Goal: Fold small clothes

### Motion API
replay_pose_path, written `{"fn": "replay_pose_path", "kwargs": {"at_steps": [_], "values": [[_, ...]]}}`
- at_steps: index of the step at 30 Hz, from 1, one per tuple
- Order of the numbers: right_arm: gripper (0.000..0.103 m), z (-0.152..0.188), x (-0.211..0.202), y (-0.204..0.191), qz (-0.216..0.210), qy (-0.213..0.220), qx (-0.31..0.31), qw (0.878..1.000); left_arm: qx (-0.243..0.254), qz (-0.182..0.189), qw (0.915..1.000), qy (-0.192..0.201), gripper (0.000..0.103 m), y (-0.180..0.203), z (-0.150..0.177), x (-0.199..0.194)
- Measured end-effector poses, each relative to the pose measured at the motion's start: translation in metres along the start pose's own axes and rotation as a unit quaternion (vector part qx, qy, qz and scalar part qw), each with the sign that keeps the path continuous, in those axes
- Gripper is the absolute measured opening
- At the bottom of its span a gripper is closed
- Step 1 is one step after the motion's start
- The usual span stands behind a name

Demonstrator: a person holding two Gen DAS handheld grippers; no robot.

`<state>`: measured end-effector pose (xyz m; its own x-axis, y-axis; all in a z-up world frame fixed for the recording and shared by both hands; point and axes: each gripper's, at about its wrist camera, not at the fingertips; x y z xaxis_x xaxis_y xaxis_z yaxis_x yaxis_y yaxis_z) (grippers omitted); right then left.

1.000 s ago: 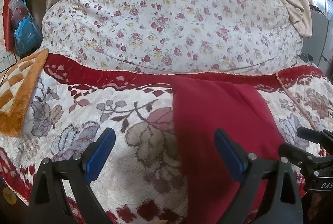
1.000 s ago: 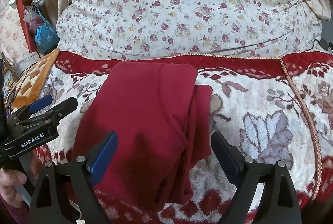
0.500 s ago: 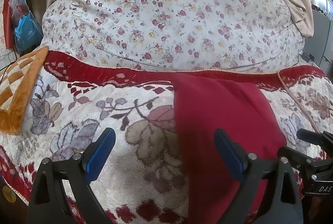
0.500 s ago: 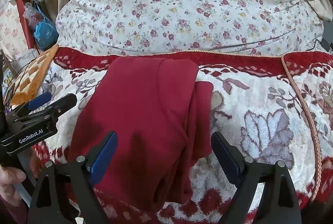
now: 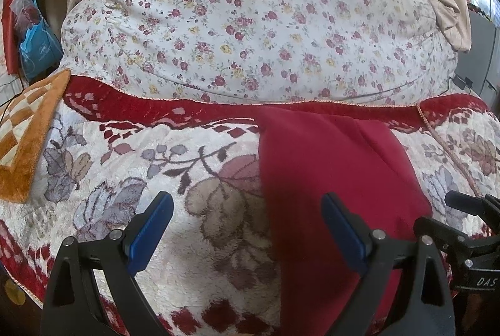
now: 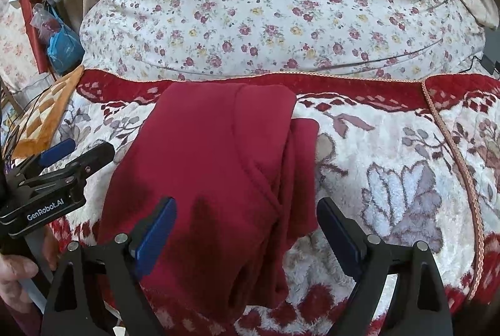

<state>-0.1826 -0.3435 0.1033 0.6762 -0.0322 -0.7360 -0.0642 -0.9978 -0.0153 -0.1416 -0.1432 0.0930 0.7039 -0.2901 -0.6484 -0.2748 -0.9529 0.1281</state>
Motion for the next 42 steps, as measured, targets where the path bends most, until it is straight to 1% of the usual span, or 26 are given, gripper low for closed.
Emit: {"fn": "replay_pose_path", "kwargs": {"at_steps": [19,42], "values": [[0.094,-0.0008,0.0042,0.0056,0.002,-0.005,0.015,1.0,-0.001,0.001,1.0,-0.002,0.095,0.0017,0.0013,0.0018],[0.094,0.0003,0.0079,0.0038,-0.002,-0.013,0.014,1.0,-0.001,-0.001,1.0,-0.003,0.095,0.0029,0.0019,0.0028]]}}
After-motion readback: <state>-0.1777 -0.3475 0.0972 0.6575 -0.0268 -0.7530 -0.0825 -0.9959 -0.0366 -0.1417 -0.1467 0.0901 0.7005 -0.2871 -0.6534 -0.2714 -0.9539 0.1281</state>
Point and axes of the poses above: each gripper's, at about its wrist camera, not at the fingertips, and x roughly the way its jaws point, y to its right, z to its underside, and after that the axes turned 8 degrees about -x, right-handed
